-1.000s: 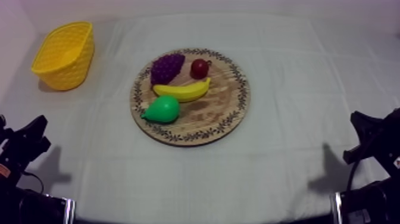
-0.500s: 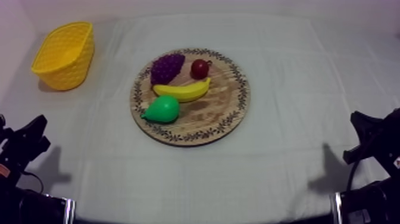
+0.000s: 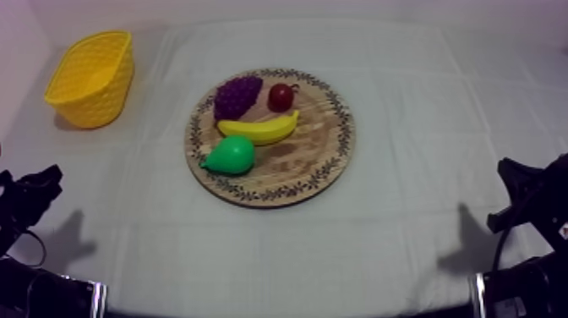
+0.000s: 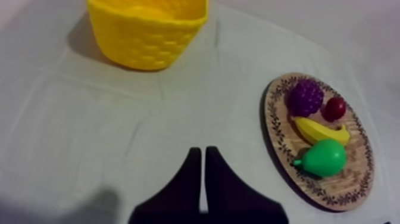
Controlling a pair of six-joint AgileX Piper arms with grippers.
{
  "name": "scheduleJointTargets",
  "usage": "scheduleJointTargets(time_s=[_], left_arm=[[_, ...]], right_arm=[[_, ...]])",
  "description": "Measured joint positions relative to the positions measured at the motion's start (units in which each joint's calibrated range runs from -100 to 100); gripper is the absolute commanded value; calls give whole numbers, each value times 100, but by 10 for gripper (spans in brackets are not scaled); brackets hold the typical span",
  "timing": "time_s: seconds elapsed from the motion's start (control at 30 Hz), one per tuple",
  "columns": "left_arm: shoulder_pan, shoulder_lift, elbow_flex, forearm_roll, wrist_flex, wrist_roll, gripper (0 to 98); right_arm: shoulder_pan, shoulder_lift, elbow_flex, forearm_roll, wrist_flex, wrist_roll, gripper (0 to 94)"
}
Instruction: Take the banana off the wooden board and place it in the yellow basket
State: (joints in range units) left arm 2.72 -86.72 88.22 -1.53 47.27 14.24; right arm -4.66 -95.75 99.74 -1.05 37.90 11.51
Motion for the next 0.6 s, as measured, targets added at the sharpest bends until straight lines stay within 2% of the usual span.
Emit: scheduleJointTargets(time_s=[0.33, 0.43, 0.6], left_arm=[[295, 2203, -1798, -84, 864, 687, 0], [322, 2880, -2472, -101, 1154, 740, 0], [258, 3996, -3543, -95, 1702, 610, 0]], right_arm=[[0, 0, 0, 0, 0, 0, 4], [0, 0, 0, 0, 10, 0, 4], [0, 0, 0, 0, 2, 0, 4]])
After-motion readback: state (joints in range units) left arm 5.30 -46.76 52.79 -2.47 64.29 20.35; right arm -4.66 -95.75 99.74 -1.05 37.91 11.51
